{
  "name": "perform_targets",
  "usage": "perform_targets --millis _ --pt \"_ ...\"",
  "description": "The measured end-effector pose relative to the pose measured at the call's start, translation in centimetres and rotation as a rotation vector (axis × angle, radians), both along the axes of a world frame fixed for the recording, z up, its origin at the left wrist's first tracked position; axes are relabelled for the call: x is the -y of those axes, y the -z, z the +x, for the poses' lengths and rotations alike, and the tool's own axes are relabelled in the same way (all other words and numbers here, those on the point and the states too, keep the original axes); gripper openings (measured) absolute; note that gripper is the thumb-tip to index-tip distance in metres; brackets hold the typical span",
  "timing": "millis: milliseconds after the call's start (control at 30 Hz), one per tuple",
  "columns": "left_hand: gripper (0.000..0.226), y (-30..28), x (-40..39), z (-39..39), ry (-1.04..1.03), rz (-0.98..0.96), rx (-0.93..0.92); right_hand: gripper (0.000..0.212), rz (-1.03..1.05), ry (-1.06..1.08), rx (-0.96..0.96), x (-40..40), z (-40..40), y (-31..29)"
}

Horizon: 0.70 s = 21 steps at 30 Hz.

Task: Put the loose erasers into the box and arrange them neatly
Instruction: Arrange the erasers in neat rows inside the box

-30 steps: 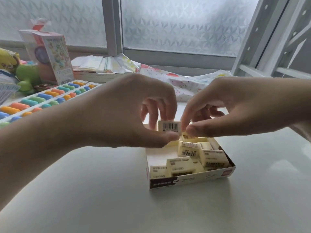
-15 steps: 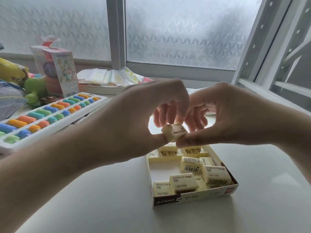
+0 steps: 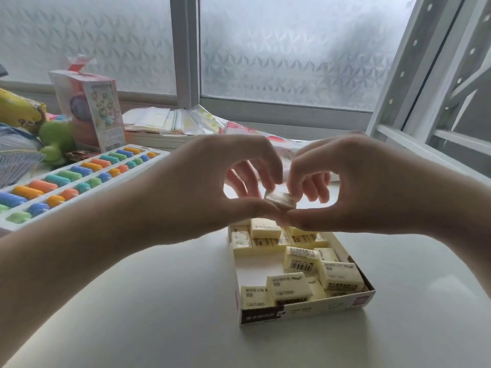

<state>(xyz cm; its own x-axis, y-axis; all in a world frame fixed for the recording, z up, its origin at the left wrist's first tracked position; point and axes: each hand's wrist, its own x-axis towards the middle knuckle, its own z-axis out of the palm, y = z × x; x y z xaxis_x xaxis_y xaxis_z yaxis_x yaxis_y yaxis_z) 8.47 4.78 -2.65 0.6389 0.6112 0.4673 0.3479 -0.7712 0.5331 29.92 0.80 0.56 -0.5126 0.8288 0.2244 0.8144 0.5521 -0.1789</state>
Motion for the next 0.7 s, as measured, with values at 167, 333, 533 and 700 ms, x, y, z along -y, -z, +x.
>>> perform_targets --millis 167,333,533,700 --pt "0.041 -0.5 -0.9 -0.9 0.069 -0.349 0.067 0.045 -0.065 -0.061 -0.13 0.5 -0.4 -0.1" --pt "0.055 -0.7 -1.1 -1.4 0.159 -0.529 0.075 0.036 -0.153 -0.176 -0.174 0.6 -1.0 0.3" --pt "0.063 -0.3 -1.9 -2.0 0.017 -0.329 -0.109 0.026 -0.239 -0.159 -0.162 0.1 -1.7 1.7" --pt "0.02 -0.5 -3.0 -3.0 -0.112 -0.169 -0.324 0.029 -0.234 -0.135 -0.09 -0.3 -2.6 2.8"
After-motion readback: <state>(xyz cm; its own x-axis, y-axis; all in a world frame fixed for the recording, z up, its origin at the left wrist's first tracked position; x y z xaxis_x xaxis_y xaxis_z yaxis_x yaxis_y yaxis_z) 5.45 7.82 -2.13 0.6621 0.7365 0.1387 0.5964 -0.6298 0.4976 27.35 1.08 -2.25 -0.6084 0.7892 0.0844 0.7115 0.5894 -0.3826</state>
